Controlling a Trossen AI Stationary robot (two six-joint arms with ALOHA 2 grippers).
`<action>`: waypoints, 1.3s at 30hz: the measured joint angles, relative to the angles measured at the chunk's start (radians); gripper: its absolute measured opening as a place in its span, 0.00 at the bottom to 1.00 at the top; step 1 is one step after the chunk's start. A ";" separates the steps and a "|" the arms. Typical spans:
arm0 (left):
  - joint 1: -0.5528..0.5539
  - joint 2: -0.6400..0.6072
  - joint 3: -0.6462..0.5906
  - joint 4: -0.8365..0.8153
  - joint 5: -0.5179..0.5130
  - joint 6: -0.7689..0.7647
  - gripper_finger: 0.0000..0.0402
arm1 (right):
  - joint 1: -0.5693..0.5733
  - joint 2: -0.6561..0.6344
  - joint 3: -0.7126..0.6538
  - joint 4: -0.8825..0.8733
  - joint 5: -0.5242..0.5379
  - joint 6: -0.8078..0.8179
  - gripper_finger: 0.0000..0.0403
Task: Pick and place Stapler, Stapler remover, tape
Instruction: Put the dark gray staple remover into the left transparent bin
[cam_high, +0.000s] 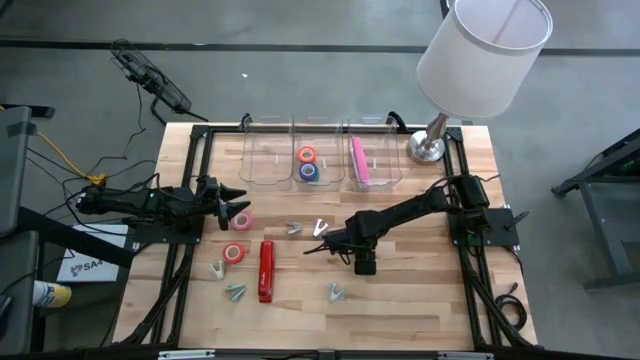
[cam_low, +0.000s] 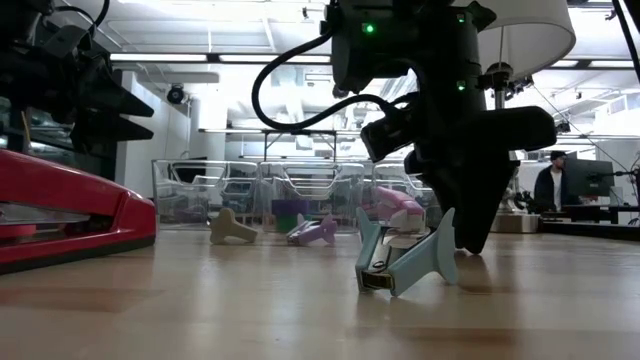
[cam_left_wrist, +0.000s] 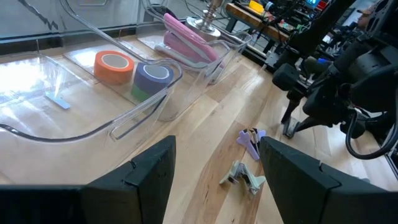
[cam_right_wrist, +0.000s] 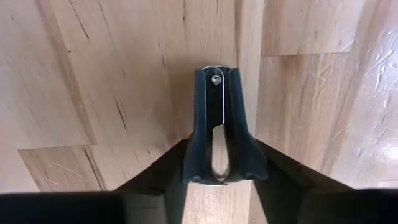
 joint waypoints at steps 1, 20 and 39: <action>0.000 0.000 0.000 0.000 0.000 0.000 0.57 | 0.000 0.000 0.000 -0.001 0.000 -0.003 0.33; 0.000 0.000 0.000 0.000 0.021 0.008 0.57 | -0.002 -0.002 0.025 0.012 -0.047 -0.007 0.21; 0.000 0.024 -0.006 0.279 0.100 0.162 0.57 | -0.045 -0.002 0.299 0.073 0.074 -0.040 0.21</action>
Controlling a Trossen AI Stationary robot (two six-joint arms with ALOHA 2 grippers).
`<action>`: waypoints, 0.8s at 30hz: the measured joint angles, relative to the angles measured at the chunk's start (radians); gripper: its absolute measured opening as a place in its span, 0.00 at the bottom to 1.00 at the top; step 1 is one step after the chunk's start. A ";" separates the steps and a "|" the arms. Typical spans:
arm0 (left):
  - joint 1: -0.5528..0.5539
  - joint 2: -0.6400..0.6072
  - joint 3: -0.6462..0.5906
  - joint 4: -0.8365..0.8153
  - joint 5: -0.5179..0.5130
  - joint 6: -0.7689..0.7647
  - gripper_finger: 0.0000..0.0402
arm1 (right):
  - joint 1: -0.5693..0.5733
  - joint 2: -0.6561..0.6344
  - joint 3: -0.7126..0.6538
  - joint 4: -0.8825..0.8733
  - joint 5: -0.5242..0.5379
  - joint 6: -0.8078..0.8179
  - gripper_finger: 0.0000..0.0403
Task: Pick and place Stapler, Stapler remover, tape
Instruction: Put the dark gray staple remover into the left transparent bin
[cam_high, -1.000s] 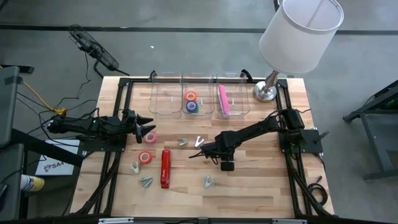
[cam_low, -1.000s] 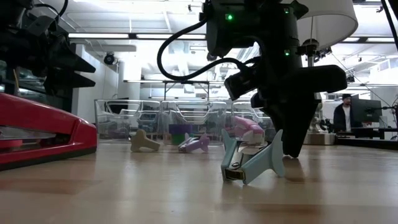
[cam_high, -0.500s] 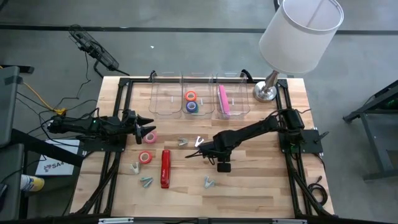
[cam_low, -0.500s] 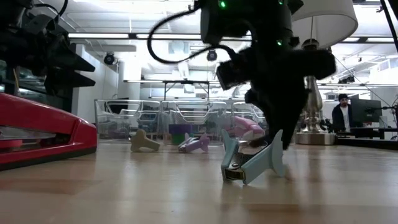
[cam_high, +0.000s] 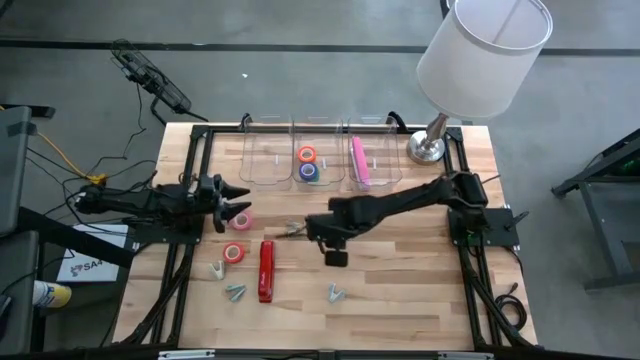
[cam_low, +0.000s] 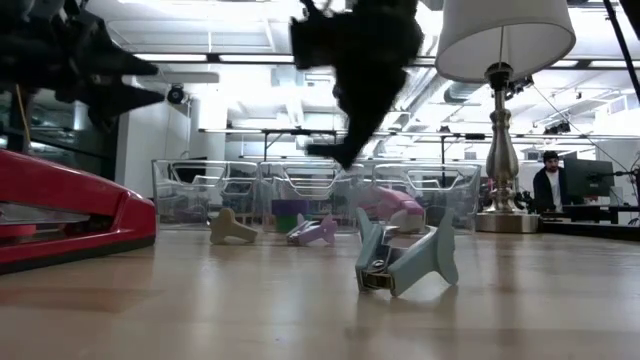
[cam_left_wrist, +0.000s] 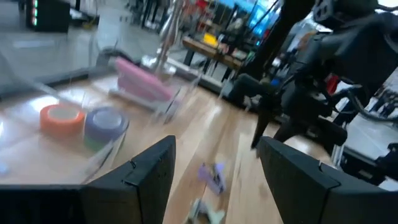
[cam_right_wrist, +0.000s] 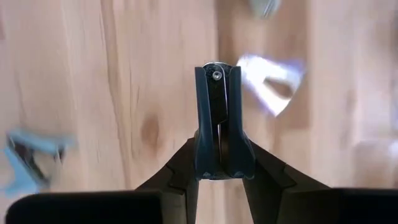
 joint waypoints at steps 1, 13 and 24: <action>0.000 0.010 0.001 0.026 0.000 0.009 0.57 | -0.008 0.000 0.023 0.008 0.006 -0.004 0.21; 0.000 0.268 0.034 0.339 0.026 0.097 0.57 | -0.110 0.000 0.235 0.132 0.039 -0.105 0.21; 0.000 0.599 0.283 0.342 0.000 0.303 0.57 | -0.130 0.000 0.250 0.288 0.044 -0.155 0.21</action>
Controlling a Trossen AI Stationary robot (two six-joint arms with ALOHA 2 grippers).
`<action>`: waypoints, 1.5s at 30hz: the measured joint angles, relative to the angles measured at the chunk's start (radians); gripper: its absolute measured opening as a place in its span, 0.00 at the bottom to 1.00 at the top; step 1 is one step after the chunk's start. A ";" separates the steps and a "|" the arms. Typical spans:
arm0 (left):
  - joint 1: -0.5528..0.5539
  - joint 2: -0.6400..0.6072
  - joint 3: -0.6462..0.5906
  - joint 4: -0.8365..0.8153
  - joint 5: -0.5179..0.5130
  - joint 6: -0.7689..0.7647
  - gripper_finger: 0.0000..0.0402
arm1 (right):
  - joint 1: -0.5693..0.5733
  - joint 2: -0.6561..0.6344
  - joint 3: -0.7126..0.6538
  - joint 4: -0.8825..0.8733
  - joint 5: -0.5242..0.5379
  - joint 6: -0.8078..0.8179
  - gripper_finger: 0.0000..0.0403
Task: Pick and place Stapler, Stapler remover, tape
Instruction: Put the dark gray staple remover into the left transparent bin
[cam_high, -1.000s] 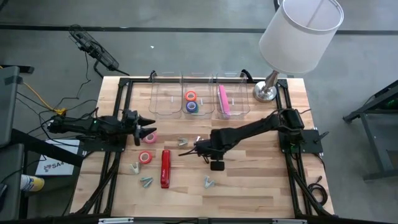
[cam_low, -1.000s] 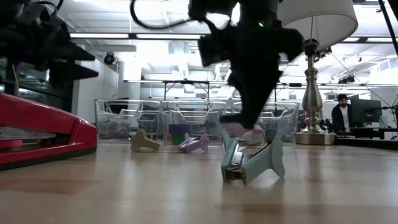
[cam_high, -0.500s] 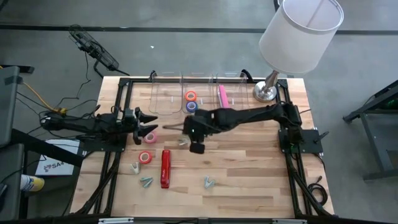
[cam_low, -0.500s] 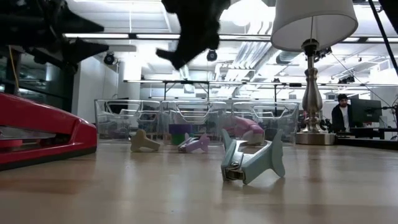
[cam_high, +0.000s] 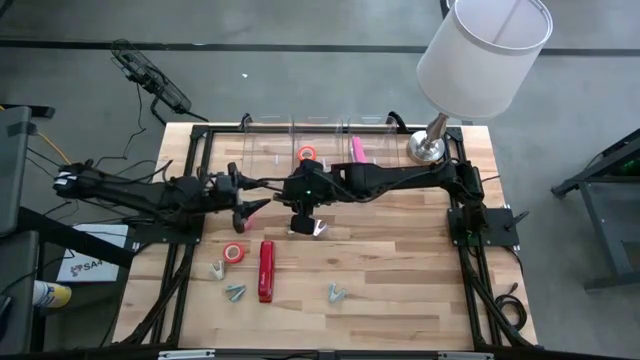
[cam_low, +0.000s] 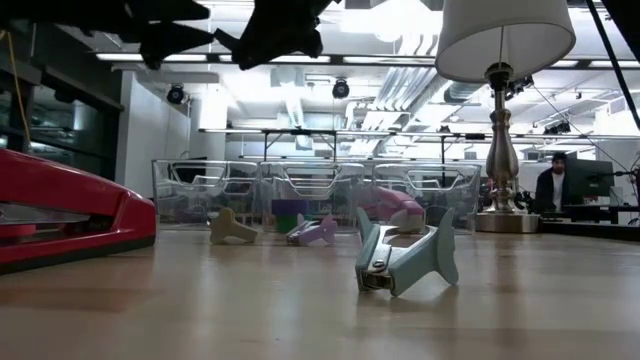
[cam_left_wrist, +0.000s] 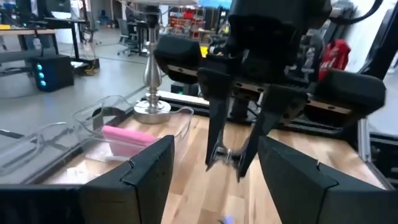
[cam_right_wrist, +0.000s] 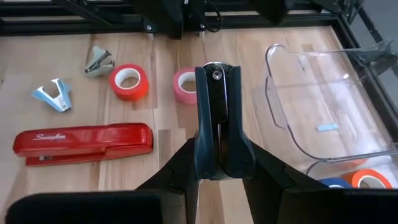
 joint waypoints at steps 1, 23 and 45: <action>0.000 0.019 0.013 -0.003 0.000 0.005 0.57 | -0.001 0.000 0.000 0.000 0.001 0.000 0.21; 0.000 0.137 0.036 0.035 0.026 0.005 0.56 | -0.002 0.001 0.000 0.031 -0.010 -0.041 0.21; 0.000 0.137 0.036 0.015 0.036 0.006 0.21 | -0.002 0.001 -0.001 0.035 -0.018 -0.045 0.21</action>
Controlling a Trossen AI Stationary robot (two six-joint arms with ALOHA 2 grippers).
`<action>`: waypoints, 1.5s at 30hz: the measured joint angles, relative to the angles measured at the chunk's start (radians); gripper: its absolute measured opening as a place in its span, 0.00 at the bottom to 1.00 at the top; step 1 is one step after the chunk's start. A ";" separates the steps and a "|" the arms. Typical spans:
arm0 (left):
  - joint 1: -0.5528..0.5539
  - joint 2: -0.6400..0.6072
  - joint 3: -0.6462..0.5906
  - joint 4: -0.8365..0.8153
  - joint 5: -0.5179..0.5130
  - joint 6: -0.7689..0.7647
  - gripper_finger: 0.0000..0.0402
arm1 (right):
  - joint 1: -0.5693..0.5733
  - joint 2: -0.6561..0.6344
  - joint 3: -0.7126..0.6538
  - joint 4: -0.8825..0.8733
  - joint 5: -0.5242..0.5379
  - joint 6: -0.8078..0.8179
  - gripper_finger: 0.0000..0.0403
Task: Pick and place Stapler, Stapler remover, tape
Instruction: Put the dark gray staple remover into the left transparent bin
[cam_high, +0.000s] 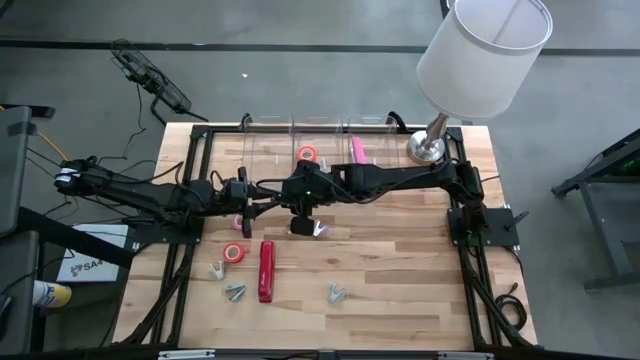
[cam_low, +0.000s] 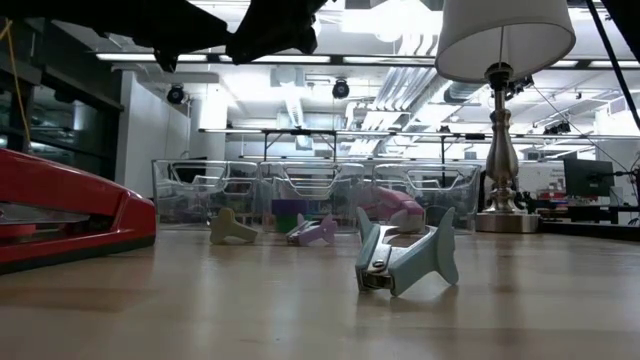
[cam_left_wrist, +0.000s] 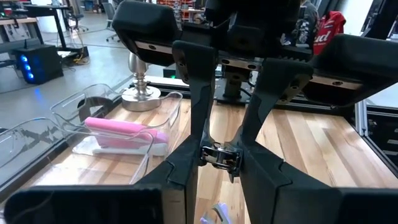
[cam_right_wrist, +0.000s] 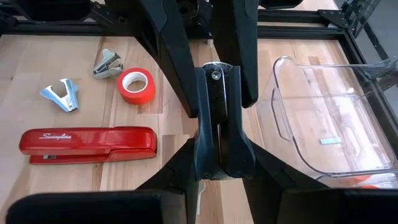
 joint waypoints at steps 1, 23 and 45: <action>0.000 0.000 0.000 0.000 0.000 0.000 0.21 | 0.000 0.000 0.000 0.000 0.000 0.000 0.21; 0.000 0.000 0.001 -0.007 -0.028 0.002 0.21 | -0.001 0.001 0.000 0.007 0.019 0.011 0.33; 0.001 -0.001 0.000 -0.050 -0.404 0.003 0.20 | -0.005 -0.057 0.001 -0.159 0.297 0.047 0.35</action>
